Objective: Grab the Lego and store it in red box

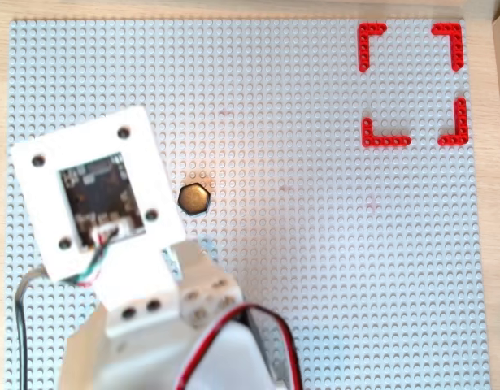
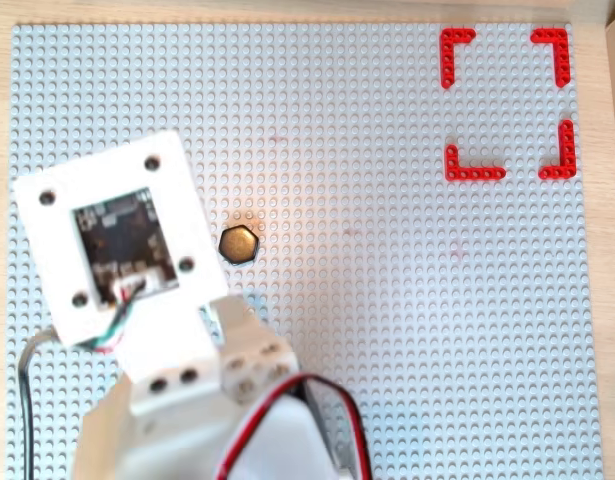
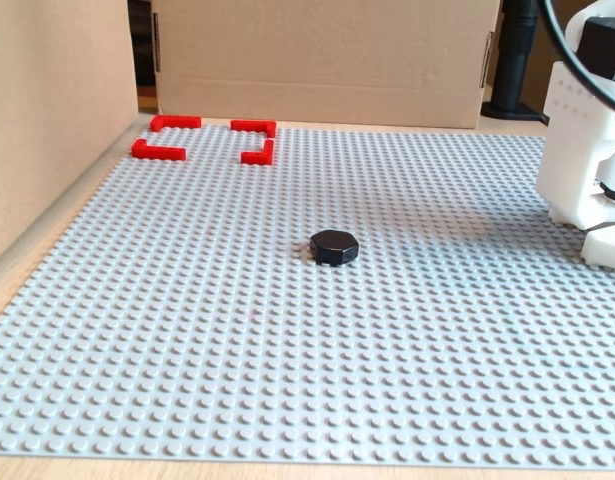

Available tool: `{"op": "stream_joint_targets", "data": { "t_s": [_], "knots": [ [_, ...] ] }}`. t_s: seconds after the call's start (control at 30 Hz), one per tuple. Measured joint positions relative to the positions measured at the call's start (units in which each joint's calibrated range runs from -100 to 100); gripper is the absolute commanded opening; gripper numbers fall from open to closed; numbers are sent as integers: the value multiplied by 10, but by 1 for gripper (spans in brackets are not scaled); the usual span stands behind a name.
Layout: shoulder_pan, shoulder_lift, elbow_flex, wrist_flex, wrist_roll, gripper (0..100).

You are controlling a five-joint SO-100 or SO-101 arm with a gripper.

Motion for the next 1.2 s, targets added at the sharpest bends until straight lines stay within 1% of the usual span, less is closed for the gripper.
{"op": "stream_joint_targets", "data": {
  "t_s": [0.1,0.23,0.4,0.7,1.0,1.2],
  "knots": [
    [-7,28,21,-20,2,3],
    [-32,43,108,-92,3,4],
    [-30,46,203,-173,1,9],
    [-31,50,285,-263,11,10],
    [-29,189,295,-366,11,10],
    [-29,240,296,-397,11,19]
  ]
}}
